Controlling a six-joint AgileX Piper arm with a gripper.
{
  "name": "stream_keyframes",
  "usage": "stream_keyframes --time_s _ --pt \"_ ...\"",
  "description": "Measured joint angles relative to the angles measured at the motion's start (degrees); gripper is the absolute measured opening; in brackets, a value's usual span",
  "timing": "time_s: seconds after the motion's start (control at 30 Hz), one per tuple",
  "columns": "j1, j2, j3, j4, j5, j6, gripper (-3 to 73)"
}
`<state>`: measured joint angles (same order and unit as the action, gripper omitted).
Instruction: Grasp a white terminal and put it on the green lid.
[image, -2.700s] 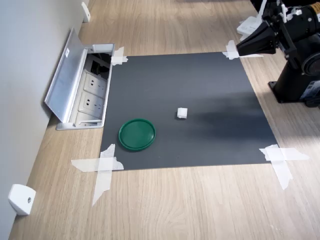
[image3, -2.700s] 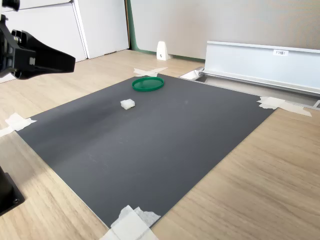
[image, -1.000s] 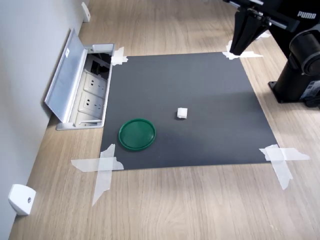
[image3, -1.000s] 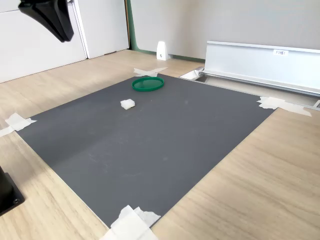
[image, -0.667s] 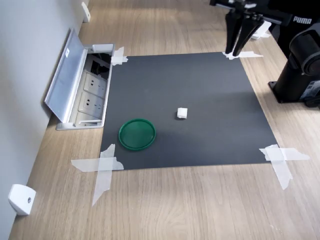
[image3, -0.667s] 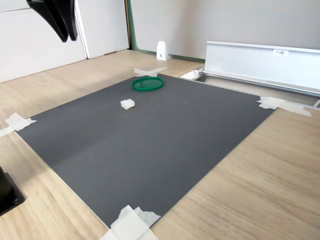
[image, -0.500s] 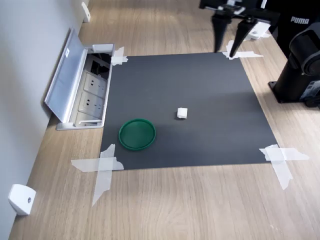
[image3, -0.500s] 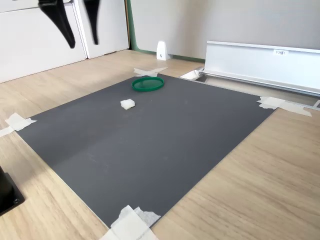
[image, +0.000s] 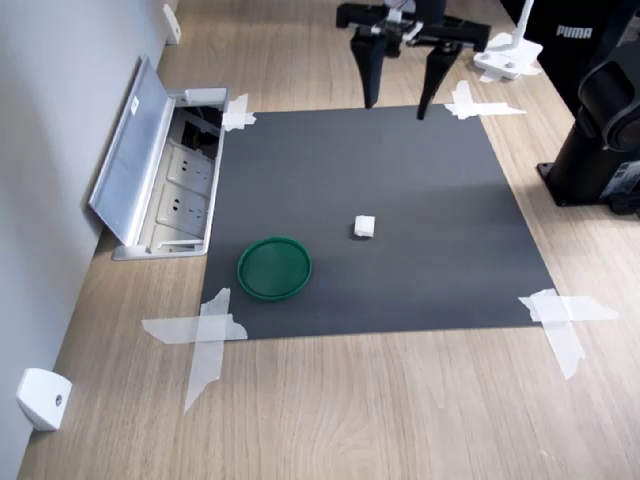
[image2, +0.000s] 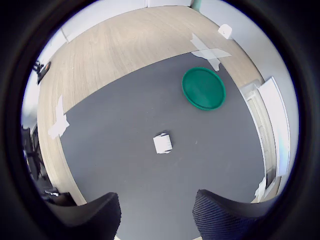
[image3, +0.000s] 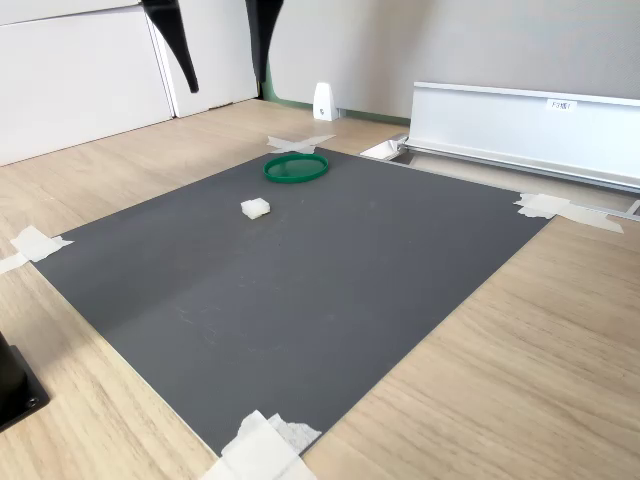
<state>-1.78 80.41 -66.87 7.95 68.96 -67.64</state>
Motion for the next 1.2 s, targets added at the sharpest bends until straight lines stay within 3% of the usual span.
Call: stream_keyframes --time_s 0.27,0.5,0.73,1.0,1.2 --pt "10.03 2.68 -0.06 -4.15 -5.09 0.81 61.8" --pt "15.04 7.37 -0.06 -7.37 -10.61 2.51 61.8" --pt "16.87 11.5 2.79 -7.95 -15.82 4.6 61.8" --pt "16.89 11.8 10.25 -11.08 -23.02 4.67 61.8" --pt "16.89 13.32 11.43 -11.65 -24.63 7.66 61.9"
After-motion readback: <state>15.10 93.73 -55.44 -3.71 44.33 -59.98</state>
